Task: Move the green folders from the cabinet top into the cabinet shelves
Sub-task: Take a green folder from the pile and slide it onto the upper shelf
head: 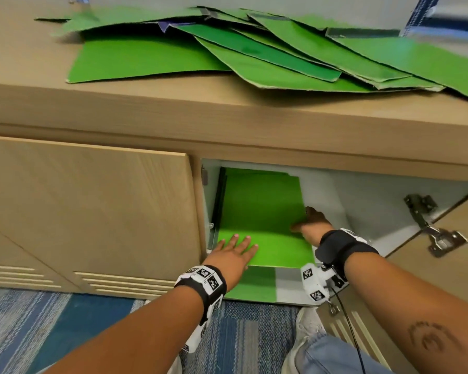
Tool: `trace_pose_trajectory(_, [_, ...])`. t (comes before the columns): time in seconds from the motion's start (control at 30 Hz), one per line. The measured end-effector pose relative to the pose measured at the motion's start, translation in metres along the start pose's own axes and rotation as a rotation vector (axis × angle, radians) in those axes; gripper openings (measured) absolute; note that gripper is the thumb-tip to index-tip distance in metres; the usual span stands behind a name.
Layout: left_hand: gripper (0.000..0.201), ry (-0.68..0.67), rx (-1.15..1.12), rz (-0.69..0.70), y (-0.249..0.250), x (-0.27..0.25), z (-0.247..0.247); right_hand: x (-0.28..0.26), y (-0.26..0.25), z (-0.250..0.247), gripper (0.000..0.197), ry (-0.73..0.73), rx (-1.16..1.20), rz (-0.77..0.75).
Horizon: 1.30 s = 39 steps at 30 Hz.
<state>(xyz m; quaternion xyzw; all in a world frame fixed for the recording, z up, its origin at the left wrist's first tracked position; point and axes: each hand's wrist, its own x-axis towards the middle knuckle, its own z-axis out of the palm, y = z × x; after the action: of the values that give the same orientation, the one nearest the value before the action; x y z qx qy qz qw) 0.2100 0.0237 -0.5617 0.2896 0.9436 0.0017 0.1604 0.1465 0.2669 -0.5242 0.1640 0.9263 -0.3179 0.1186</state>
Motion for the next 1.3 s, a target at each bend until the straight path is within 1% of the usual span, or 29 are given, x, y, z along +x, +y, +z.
trace_pose_trajectory(0.07, [0.065,-0.009,0.019,-0.003,-0.001,0.004,0.001,-0.009,-0.002,-0.001,0.090,0.002,-0.237,-0.103])
trace_pose_trajectory(0.13, [0.075,0.005,0.035,-0.022,-0.004,0.009,0.001,-0.018,-0.002,0.001,0.109,-0.066,-0.399,-0.204])
trace_pose_trajectory(0.23, [0.085,0.019,0.043,-0.044,-0.008,0.014,-0.005,-0.021,0.001,0.014,0.124,-0.225,-0.628,-0.334])
trace_pose_trajectory(0.33, [0.090,0.032,0.047,-0.057,-0.009,0.016,-0.010,-0.017,0.000,0.028,0.132,-0.302,-0.740,-0.375])
trace_pose_trajectory(0.43, [0.086,0.039,0.029,-0.075,-0.012,0.020,-0.008,-0.012,-0.006,0.037,0.126,-0.307,-0.760,-0.377])
trace_pose_trajectory(0.53, [0.071,0.056,0.002,-0.098,-0.014,0.020,-0.008,-0.009,-0.014,0.038,0.119,-0.282,-0.754,-0.408])
trace_pose_trajectory(0.63, [0.060,0.061,-0.016,-0.104,-0.015,0.020,-0.009,-0.006,-0.018,0.037,0.119,-0.287,-0.767,-0.416])
trace_pose_trajectory(0.77, [0.055,0.067,-0.001,-0.110,-0.016,0.020,-0.006,-0.004,-0.020,0.037,0.121,-0.302,-0.792,-0.436])
trace_pose_trajectory(0.83, [0.056,0.061,-0.004,-0.115,-0.014,0.020,-0.006,-0.008,-0.021,0.035,0.121,-0.303,-0.796,-0.430])
trace_pose_trajectory(0.87, [0.057,0.063,-0.010,-0.115,-0.012,0.019,-0.009,-0.013,-0.024,0.033,0.118,-0.291,-0.792,-0.427])
trace_pose_trajectory(0.93, [0.059,0.083,-0.034,-0.100,-0.009,0.014,-0.017,-0.024,-0.032,0.026,0.108,-0.246,-0.745,-0.431])
trace_pose_trajectory(1.07, [0.056,0.229,-0.053,-0.013,0.001,-0.004,-0.053,-0.057,-0.060,-0.003,0.079,-0.161,-0.552,-0.491])
trace_pose_trajectory(1.2, [0.045,0.415,-0.078,0.062,0.021,-0.031,-0.108,-0.105,-0.087,-0.043,0.062,-0.064,-0.497,-0.595])
trace_pose_trajectory(1.3, [0.044,0.519,-0.078,0.113,0.037,-0.055,-0.150,-0.142,-0.105,-0.075,0.050,0.013,-0.482,-0.652])
